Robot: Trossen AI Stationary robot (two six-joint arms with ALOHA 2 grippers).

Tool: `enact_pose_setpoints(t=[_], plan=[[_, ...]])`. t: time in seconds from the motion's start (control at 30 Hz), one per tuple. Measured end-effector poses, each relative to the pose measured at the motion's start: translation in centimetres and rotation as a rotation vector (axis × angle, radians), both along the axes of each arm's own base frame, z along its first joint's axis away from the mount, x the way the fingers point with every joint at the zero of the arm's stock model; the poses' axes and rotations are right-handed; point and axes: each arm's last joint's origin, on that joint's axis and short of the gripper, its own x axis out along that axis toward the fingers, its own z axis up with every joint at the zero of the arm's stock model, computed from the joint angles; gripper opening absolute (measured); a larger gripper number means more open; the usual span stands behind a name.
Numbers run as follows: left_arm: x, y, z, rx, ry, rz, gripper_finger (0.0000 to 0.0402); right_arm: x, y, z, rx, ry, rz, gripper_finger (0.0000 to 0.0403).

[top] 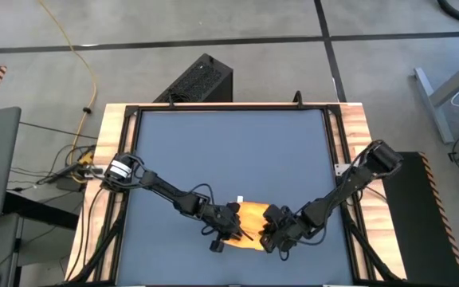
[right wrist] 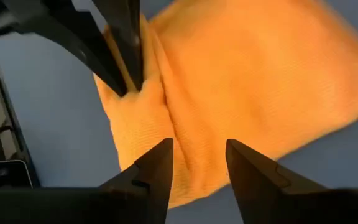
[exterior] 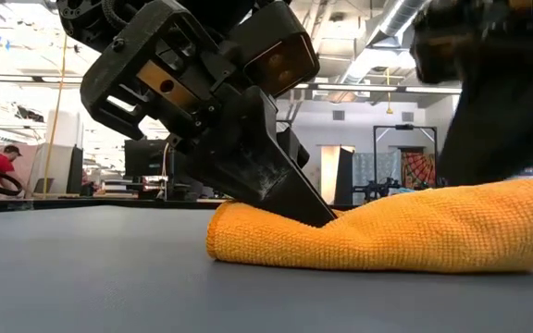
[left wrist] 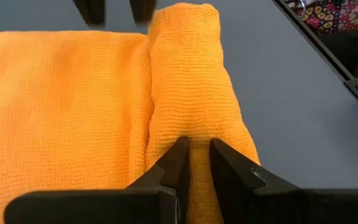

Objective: Roll towel into tight, uniform cylinder
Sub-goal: Roll the orange towel

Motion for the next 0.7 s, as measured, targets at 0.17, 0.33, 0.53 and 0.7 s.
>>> enact_pose_setpoints(t=[0.17, 0.33, 0.53, 0.7], plan=[[0.0, 0.0, 0.0, -0.011, 0.006, 0.01, 0.0054, -1.1, 0.9, 1.7, -0.103, -0.11, 0.049, 0.0182], [0.0, 0.0, 0.0, -0.016, 0.006, 0.014, 0.0054, -1.6, 3.4, 1.9, -0.269, -0.257, 0.196, 0.018], [0.0, 0.0, 0.0, -0.026, 0.008, 0.008, 0.0054, -1.2, 4.7, 0.4, -0.396, -0.292, 0.333, 0.018], [0.0, 0.0, 0.0, -0.038, 0.016, 0.011, 0.0054, -0.7, 4.2, 0.1, -0.458, -0.272, 0.393, 0.0175]])
